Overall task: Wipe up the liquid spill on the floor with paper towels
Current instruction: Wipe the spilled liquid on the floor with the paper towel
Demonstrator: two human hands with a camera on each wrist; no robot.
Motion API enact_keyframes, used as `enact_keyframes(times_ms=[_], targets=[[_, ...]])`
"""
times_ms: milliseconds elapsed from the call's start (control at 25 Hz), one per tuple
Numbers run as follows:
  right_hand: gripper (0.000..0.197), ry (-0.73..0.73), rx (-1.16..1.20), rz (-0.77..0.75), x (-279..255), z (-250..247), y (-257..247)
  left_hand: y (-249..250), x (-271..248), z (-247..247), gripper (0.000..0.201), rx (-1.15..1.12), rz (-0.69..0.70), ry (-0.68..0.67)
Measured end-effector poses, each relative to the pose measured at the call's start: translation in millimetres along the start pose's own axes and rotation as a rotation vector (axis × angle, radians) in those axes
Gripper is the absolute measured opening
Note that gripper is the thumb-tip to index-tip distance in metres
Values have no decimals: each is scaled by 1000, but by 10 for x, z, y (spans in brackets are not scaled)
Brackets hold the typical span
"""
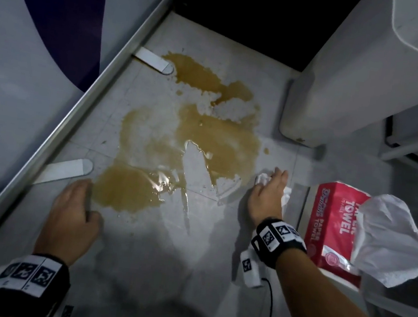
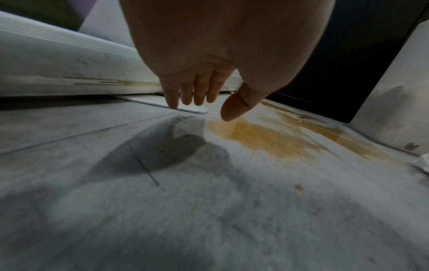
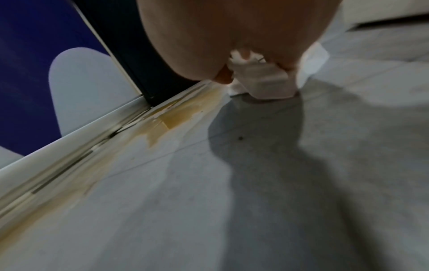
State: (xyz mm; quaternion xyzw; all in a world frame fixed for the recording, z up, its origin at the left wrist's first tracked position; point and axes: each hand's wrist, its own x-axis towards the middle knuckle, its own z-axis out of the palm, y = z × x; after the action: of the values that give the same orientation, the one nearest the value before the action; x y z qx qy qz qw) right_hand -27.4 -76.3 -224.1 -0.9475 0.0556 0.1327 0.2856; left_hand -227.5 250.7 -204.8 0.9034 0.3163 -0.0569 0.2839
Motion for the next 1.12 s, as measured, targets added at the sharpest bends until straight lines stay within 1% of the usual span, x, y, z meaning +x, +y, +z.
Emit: enact_keyframes(times_ms=[40,80,120,160,200,240,280,320,400,440,480,560,680,760,840,880,960,1040,1080,1120], targets=[[53,71,23,-40,-14,-33,23,-44,11,9,68,6,-34,4],[44,119,-91,-85,-56,-47,37,-88,18,17,70,17,-73,13],[40,114,-258,-131,-111,-39,68,-139,18,37,71,33,-116,32],[46,56,-392,-148,-162,8,99,-181,3,49,69,63,-178,49],[55,-37,-434,-115,-223,66,130,-223,-29,60,66,105,-245,55],[62,-121,-418,-63,-218,100,133,-269,-53,74,67,133,-322,9],[65,-166,-380,-41,-148,108,117,-327,-87,102,75,149,-383,-74],[67,-187,-352,-25,-28,93,70,-427,-106,165,88,175,-409,-161],[67,-214,-335,-41,284,57,-60,-631,-121,300,116,208,-391,-279],[68,-228,-335,-57,452,37,-133,-688,-122,364,125,212,-380,-306],[68,-246,-350,-71,595,32,-202,-715,-132,414,128,215,-358,-319],[70,-281,-412,-126,804,55,-309,-644,-142,418,121,198,-333,-323],[71,-314,-472,-194,1034,70,-459,-494,-129,408,119,157,-341,-245],[69,-338,-468,-200,1231,62,-610,-463,-127,443,121,177,-351,-182],[67,-341,-460,-185,1446,85,-776,-478,-132,441,126,206,-379,-131],[67,-335,-462,-183,1525,91,-833,-470,-116,404,129,207,-397,-130],[66,-316,-477,-187,1621,157,-851,-492,-93,296,140,183,-426,-187],[63,-315,-449,-190,1649,155,-810,-473,-131,184,147,146,-377,-183],[61,-324,-422,-200,1656,137,-792,-457,-158,133,144,146,-322,-154],[59,-331,-400,-212,1661,111,-778,-422,-167,97,139,164,-235,-114]])
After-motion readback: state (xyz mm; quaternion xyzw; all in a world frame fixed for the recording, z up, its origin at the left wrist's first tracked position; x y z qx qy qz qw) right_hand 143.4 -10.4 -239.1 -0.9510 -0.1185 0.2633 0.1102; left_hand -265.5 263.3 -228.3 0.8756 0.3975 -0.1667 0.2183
